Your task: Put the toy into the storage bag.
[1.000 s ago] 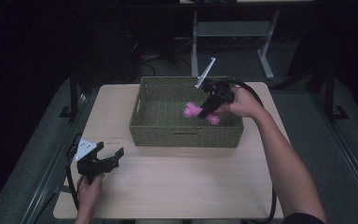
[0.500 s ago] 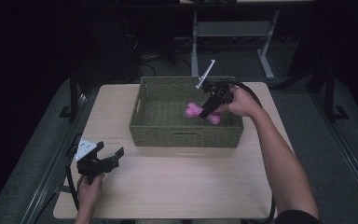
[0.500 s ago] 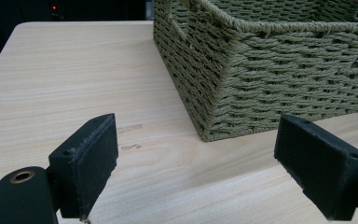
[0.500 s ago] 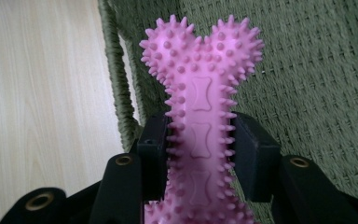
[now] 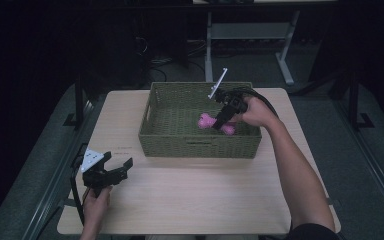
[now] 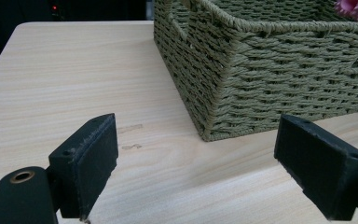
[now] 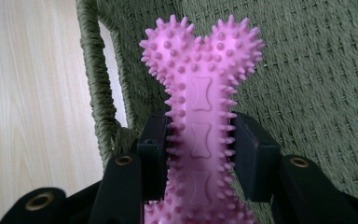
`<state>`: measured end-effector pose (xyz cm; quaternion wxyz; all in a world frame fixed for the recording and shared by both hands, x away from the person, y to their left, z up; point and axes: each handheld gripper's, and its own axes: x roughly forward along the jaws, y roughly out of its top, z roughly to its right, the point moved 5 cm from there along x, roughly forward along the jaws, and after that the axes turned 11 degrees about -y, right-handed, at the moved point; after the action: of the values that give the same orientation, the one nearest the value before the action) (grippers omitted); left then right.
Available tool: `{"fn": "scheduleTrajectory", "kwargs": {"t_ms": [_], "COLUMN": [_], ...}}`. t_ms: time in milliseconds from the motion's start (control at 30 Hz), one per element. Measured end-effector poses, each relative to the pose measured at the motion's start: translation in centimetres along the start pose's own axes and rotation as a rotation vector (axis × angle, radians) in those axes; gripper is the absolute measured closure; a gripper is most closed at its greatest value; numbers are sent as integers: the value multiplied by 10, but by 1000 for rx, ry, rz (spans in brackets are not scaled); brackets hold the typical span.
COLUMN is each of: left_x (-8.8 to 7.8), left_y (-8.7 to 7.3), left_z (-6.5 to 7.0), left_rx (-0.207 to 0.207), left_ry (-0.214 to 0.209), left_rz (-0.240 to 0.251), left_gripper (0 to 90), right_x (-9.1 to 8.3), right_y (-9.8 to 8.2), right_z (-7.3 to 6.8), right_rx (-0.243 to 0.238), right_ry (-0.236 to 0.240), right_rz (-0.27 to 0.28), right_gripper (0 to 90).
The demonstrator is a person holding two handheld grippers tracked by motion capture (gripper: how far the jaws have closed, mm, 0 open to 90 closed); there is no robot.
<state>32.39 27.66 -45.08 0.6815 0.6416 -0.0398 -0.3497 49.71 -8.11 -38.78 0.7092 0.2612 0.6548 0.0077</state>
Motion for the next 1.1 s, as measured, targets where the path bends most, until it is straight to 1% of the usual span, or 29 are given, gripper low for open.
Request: {"fn": "scheduleTrajectory", "kwargs": {"t_ms": [400, 633, 800, 1100], "left_x": [0, -1, -1, 0], "left_y": [0, 0, 0, 0], "left_z": [0, -1, -1, 0], "left_rx": [3, 1, 1, 2], "left_ry": [-1, 3, 3, 0], "left_rz": [-4, -4, -3, -3], "left_gripper": [130, 130, 130, 130], "right_x": [12, 17, 19, 24], "right_y": [-5, -4, -4, -7], "right_z": [1, 0, 0, 0], "right_rx": [10, 4, 9, 15], "right_ry": [12, 15, 17, 23], "right_rz": [-16, -28, -34, -30], "right_gripper": [581, 581, 581, 580]}}
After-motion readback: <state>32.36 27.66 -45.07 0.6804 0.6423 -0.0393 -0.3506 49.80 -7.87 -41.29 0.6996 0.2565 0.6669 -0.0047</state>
